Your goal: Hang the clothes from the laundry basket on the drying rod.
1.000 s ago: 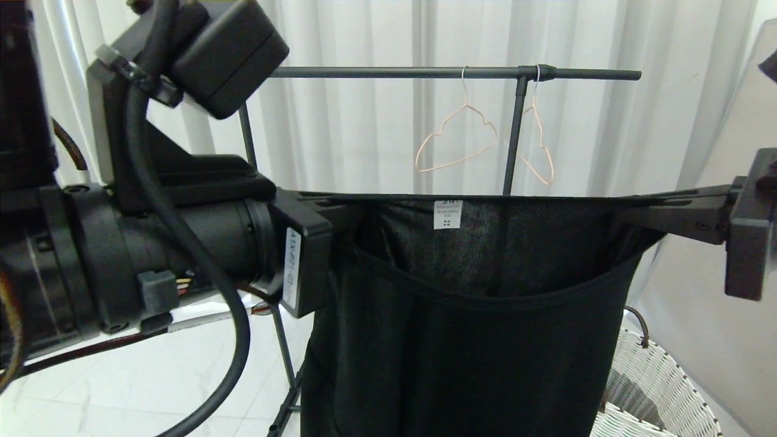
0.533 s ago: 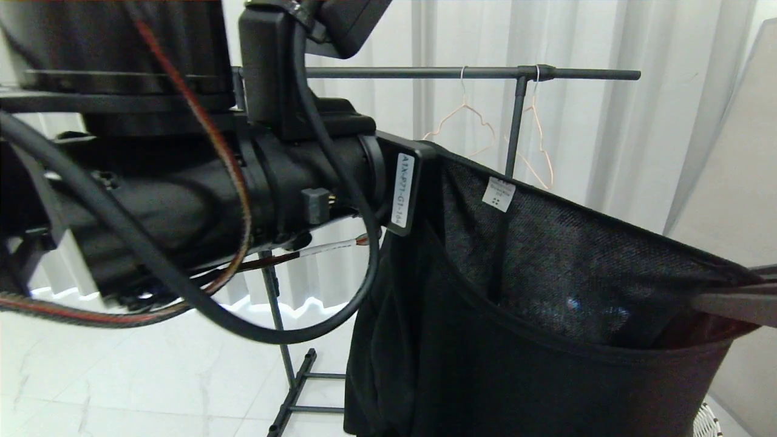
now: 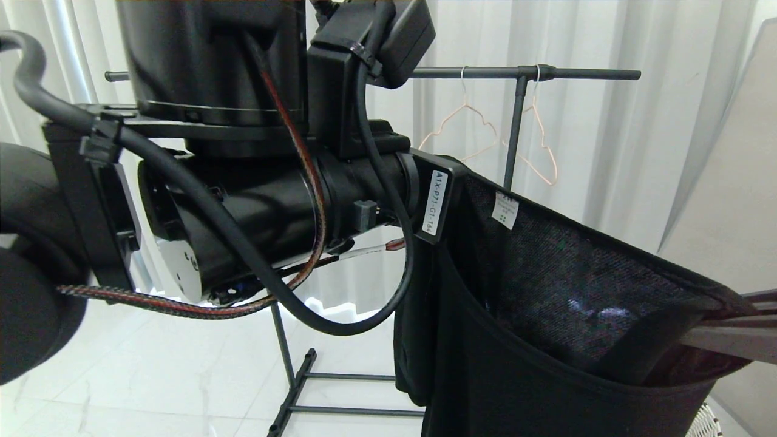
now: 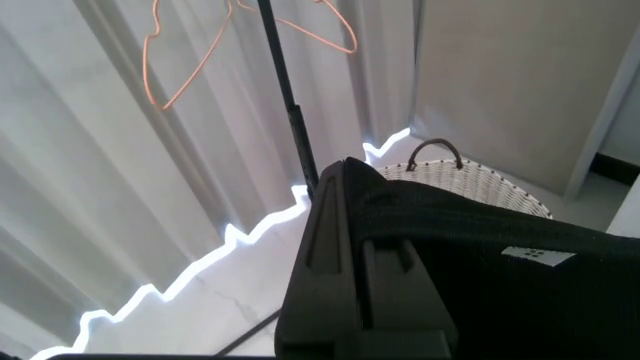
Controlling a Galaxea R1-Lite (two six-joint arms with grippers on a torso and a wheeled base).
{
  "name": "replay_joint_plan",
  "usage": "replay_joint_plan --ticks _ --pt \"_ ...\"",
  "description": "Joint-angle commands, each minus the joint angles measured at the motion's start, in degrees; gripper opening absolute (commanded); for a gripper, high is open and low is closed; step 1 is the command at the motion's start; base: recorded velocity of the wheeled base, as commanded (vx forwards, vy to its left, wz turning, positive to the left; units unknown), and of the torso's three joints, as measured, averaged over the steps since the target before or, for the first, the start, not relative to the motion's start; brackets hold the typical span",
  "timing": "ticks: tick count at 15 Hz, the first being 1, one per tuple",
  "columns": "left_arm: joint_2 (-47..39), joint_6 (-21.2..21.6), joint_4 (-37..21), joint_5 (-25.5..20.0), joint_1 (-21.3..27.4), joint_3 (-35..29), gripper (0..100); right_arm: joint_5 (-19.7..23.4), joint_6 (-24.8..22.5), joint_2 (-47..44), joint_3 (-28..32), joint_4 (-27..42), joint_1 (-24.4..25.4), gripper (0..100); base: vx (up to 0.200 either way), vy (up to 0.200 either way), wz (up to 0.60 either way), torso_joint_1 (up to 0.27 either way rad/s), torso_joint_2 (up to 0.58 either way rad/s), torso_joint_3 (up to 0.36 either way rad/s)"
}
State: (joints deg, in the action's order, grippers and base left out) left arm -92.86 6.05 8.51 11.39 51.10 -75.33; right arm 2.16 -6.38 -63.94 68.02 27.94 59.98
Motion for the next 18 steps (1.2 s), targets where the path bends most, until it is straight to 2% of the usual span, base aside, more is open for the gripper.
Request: replay_joint_plan --ticks 1,5,10,13,14,16,18 --pt "0.0 0.0 0.0 0.0 0.0 0.1 0 0.0 0.0 -0.5 0.0 0.0 0.1 0 0.000 0.000 0.00 0.000 0.00 0.000" --pt "2.4 0.0 -0.2 -0.4 0.0 1.9 0 -1.7 0.0 -0.3 -0.1 -0.1 -0.9 0 0.000 0.000 0.00 0.000 0.00 0.000" --pt "12.1 0.0 -3.1 -1.2 0.3 12.0 0 -2.7 0.0 -1.4 -0.2 -3.9 -7.1 0 0.000 0.000 0.00 0.000 0.00 0.000" --pt "18.5 0.0 -6.8 -1.1 5.3 17.2 0 -2.5 0.0 -5.3 -0.2 -11.7 -10.2 0 0.000 0.000 0.00 0.000 0.00 0.000" --pt "21.0 -0.1 -7.9 -1.1 8.6 19.7 0 -2.4 0.0 -8.7 0.0 -17.6 -10.9 0 0.000 0.000 0.00 0.000 0.00 0.000" --pt "22.0 -0.2 -7.9 -1.1 11.7 20.8 0 -2.4 -0.1 -12.7 0.3 -24.2 -11.0 0 0.000 0.000 0.00 0.000 0.00 0.000" --pt "22.0 -0.2 -7.8 -0.9 14.9 20.8 0 -2.4 -0.1 -15.1 0.4 -28.0 -10.9 0 0.000 0.000 0.00 0.000 0.00 0.000"
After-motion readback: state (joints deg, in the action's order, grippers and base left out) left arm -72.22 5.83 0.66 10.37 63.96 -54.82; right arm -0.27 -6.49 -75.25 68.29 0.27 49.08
